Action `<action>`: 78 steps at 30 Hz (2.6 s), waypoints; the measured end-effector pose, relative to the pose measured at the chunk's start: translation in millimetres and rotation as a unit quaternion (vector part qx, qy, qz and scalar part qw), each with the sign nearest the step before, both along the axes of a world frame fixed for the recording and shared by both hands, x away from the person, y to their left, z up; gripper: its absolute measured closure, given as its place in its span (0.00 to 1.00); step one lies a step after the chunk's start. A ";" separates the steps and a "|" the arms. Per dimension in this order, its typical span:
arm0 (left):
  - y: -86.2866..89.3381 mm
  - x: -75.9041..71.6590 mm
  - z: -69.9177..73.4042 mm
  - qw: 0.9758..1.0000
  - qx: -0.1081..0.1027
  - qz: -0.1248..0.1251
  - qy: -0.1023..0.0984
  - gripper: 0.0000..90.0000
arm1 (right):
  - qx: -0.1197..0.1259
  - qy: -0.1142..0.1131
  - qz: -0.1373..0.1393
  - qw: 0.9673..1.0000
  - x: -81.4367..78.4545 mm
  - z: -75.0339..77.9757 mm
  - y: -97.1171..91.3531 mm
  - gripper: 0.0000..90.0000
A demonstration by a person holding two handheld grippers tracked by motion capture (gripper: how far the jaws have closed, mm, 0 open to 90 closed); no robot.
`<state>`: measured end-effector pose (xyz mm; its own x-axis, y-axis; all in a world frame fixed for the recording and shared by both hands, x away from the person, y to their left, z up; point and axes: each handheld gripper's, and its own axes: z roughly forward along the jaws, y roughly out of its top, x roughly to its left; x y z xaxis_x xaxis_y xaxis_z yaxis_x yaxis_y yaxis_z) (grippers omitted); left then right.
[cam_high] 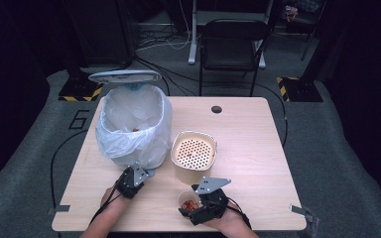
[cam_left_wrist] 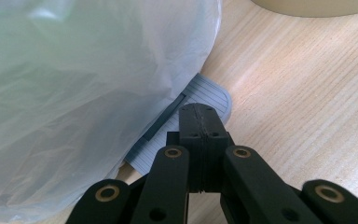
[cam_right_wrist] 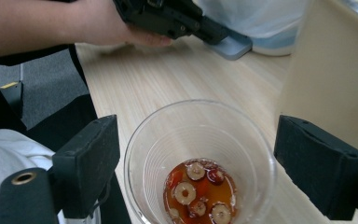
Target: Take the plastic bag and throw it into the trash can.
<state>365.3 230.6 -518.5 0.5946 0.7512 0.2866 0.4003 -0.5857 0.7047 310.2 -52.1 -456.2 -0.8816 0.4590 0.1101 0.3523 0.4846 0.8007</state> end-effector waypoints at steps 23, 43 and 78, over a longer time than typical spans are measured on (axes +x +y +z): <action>2.0 2.0 2.2 1.000 0.023 -0.015 -0.008 1.00 | -0.040 0.004 0.007 0.999 0.4 -20.1 9.3 0.24; 2.1 1.9 2.4 0.999 0.027 -0.017 -0.008 1.00 | -0.053 -0.011 0.001 0.999 3.9 -15.9 -2.5 0.36; 1.3 1.3 1.6 0.999 0.028 -0.013 -0.014 1.00 | -0.050 -0.035 -0.248 0.967 80.0 -10.1 -130.0 0.36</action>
<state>366.7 231.9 -516.9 0.6048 0.7179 0.3448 0.3648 -0.6345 0.6814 390.2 -182.0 -466.3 -0.5536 0.8328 -0.0083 0.5076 0.3453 0.7894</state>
